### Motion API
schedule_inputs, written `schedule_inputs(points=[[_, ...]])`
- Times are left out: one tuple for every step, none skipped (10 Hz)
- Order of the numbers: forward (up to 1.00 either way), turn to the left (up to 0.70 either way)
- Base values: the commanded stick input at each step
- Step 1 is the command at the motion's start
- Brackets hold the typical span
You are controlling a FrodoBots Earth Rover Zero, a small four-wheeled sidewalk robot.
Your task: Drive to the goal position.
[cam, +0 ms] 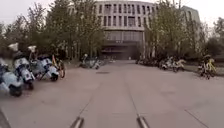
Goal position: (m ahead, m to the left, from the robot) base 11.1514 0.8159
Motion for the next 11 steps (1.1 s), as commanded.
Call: schedule_inputs(points=[[0.7, 0.0], [0.7, 0.0], [0.7, 0.0], [0.7, 0.0], [0.7, 0.0], [0.7, 0.0], [0.7, 0.0], [0.7, 0.0], [0.7, 0.0], [0.7, 0.0], [0.7, 0.0]])
